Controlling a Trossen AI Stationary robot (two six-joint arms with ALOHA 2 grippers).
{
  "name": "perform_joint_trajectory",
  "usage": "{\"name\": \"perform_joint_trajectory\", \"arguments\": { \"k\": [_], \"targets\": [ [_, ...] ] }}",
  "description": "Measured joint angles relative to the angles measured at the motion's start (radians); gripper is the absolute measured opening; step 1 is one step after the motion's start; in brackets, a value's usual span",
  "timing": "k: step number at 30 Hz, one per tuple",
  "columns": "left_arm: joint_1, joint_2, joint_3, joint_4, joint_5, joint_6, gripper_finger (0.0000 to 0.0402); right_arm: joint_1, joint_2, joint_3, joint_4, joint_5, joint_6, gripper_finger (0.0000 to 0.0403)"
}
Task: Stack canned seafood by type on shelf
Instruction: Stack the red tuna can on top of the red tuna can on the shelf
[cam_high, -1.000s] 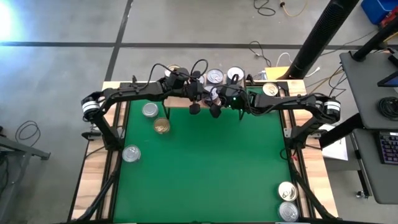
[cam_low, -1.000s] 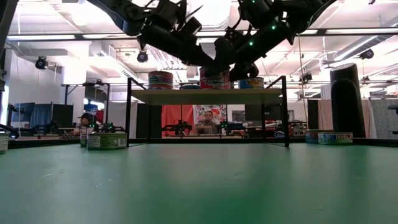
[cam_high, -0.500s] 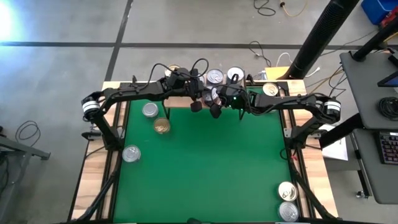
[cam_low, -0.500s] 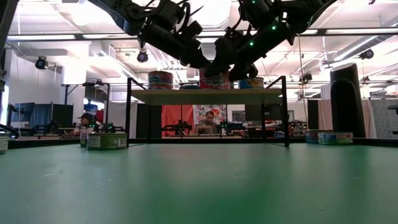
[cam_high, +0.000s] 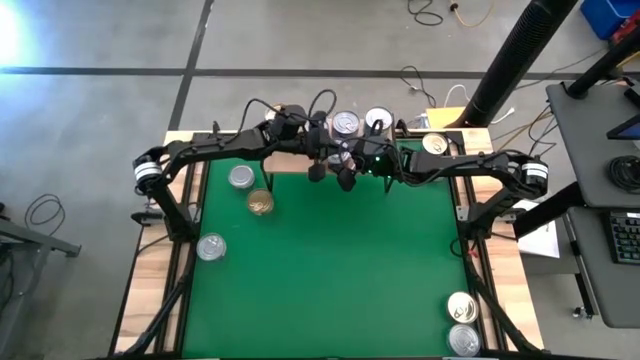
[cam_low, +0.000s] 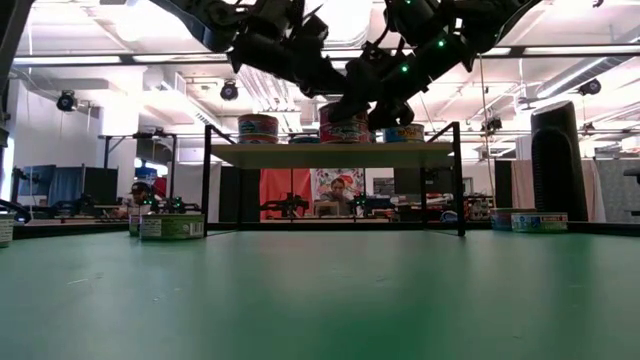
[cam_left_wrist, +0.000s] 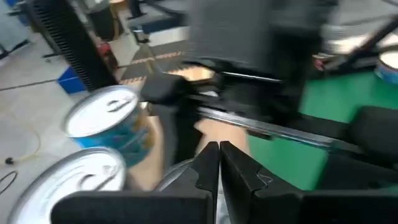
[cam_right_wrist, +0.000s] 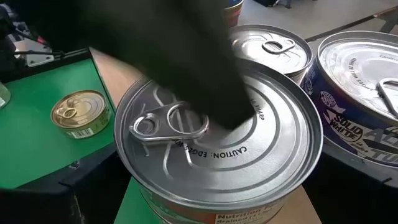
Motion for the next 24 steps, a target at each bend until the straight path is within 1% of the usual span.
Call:
{"name": "perform_joint_trajectory", "arguments": {
  "k": [2, 8, 10, 14, 18, 24],
  "targets": [
    [0.001, 0.009, -0.003, 0.006, -0.003, -0.018, 0.0000, 0.000, 0.000, 0.000, 0.001, 0.000, 0.000, 0.0400],
    [-0.001, 0.064, 0.007, -0.003, -0.003, -0.009, 0.0000, 0.000, 0.001, 0.000, 0.000, 0.004, -0.003, 0.0400],
    [0.001, 0.076, 0.010, 0.002, -0.028, -0.005, 0.0000, 0.000, 0.000, 0.000, -0.002, -0.004, -0.003, 0.0400],
    [0.004, 0.081, 0.012, -0.015, -0.075, 0.029, 0.0000, 0.000, -0.005, 0.002, -0.025, -0.003, 0.005, 0.0400],
    [0.009, 0.081, 0.013, -0.054, -0.082, 0.062, 0.0000, 0.000, -0.012, 0.003, -0.048, -0.004, 0.000, 0.0400],
    [0.011, 0.089, 0.008, -0.060, -0.083, 0.067, 0.0000, 0.000, -0.014, 0.003, -0.055, -0.005, -0.003, 0.0400]
  ]
}}
